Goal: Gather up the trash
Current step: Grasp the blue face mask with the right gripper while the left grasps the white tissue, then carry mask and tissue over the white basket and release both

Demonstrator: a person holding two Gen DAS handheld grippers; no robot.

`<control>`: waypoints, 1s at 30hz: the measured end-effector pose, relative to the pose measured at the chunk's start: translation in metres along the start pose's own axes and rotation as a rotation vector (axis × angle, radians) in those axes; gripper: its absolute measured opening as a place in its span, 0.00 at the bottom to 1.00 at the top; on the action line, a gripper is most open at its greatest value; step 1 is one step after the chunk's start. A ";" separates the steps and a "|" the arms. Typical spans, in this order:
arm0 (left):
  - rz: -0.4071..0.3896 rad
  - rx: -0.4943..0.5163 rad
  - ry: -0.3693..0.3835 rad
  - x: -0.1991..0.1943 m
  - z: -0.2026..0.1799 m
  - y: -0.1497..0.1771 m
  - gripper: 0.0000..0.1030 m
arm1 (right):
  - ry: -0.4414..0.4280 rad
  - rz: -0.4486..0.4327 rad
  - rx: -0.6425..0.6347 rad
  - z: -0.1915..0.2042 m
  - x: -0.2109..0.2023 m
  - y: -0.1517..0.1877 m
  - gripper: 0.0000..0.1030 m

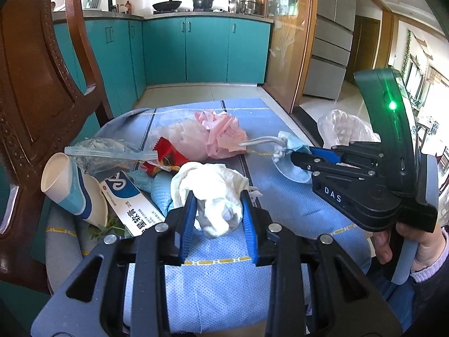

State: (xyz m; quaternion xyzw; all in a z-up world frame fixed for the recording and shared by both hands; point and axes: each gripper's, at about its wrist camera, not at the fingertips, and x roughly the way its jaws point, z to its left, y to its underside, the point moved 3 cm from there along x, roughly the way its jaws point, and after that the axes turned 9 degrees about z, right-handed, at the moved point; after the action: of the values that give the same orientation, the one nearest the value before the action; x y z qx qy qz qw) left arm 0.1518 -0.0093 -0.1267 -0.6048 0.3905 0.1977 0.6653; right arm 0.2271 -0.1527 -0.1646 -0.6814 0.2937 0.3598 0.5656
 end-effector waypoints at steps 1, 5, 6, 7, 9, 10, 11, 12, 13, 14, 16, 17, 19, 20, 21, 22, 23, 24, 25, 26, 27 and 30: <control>-0.004 -0.001 0.000 -0.001 0.001 0.000 0.31 | 0.001 -0.001 0.000 0.000 0.000 0.000 0.14; -0.024 -0.007 0.004 -0.005 0.002 -0.002 0.31 | -0.004 -0.013 0.006 -0.001 -0.006 0.000 0.14; -0.031 -0.008 0.006 -0.007 0.003 -0.002 0.31 | -0.007 -0.021 0.010 -0.003 -0.009 0.001 0.14; -0.043 -0.009 0.007 -0.009 0.004 -0.003 0.31 | -0.009 -0.030 0.014 -0.004 -0.013 0.001 0.14; -0.072 -0.018 0.014 -0.015 0.007 -0.005 0.31 | -0.019 -0.070 0.031 -0.010 -0.028 0.001 0.14; -0.089 -0.026 0.023 -0.019 0.009 -0.006 0.31 | -0.025 -0.092 0.042 -0.014 -0.037 0.000 0.14; -0.106 -0.035 0.036 -0.023 0.011 -0.008 0.31 | -0.027 -0.112 0.056 -0.019 -0.045 0.000 0.14; -0.117 -0.042 0.047 -0.026 0.013 -0.010 0.31 | -0.028 -0.131 0.070 -0.024 -0.053 0.000 0.14; -0.133 -0.049 0.060 -0.029 0.014 -0.012 0.31 | -0.033 -0.161 0.097 -0.034 -0.065 0.001 0.14; -0.150 -0.054 0.082 -0.032 0.014 -0.014 0.31 | -0.037 -0.184 0.124 -0.044 -0.074 0.003 0.14; -0.171 -0.056 0.117 -0.036 0.012 -0.018 0.31 | -0.031 -0.226 0.185 -0.068 -0.092 0.009 0.14; -0.182 -0.056 0.136 -0.037 0.009 -0.020 0.31 | -0.023 -0.239 0.215 -0.081 -0.099 0.013 0.14; -0.193 -0.049 0.169 -0.037 0.001 -0.025 0.31 | 0.003 -0.249 0.273 -0.107 -0.109 0.024 0.14; -0.195 -0.043 0.180 -0.036 -0.004 -0.027 0.31 | 0.021 -0.244 0.298 -0.119 -0.111 0.029 0.14; -0.196 -0.033 0.192 -0.034 -0.012 -0.030 0.31 | 0.039 -0.235 0.320 -0.130 -0.112 0.034 0.14; -0.194 -0.022 0.207 -0.031 -0.020 -0.033 0.31 | 0.059 -0.222 0.348 -0.143 -0.112 0.041 0.14; -0.190 -0.015 0.217 -0.030 -0.027 -0.035 0.31 | 0.068 -0.210 0.365 -0.152 -0.112 0.046 0.14; -0.184 -0.001 0.234 -0.028 -0.040 -0.039 0.31 | 0.082 -0.194 0.381 -0.162 -0.112 0.053 0.14; -0.184 0.012 0.246 -0.027 -0.049 -0.041 0.31 | 0.102 -0.182 0.389 -0.168 -0.112 0.058 0.14; -0.182 0.032 0.261 -0.027 -0.063 -0.044 0.31 | 0.121 -0.171 0.393 -0.172 -0.112 0.062 0.14; -0.180 0.048 0.273 -0.026 -0.072 -0.046 0.31 | 0.143 -0.156 0.395 -0.176 -0.111 0.066 0.14; -0.180 0.125 0.297 -0.027 -0.111 -0.053 0.32 | 0.167 -0.131 0.407 -0.185 -0.110 0.077 0.14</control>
State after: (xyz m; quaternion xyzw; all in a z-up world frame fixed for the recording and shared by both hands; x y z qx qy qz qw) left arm 0.1426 -0.1200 -0.0675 -0.6175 0.4403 0.0214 0.6514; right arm 0.1316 -0.3493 -0.0985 -0.5985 0.3610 0.1978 0.6872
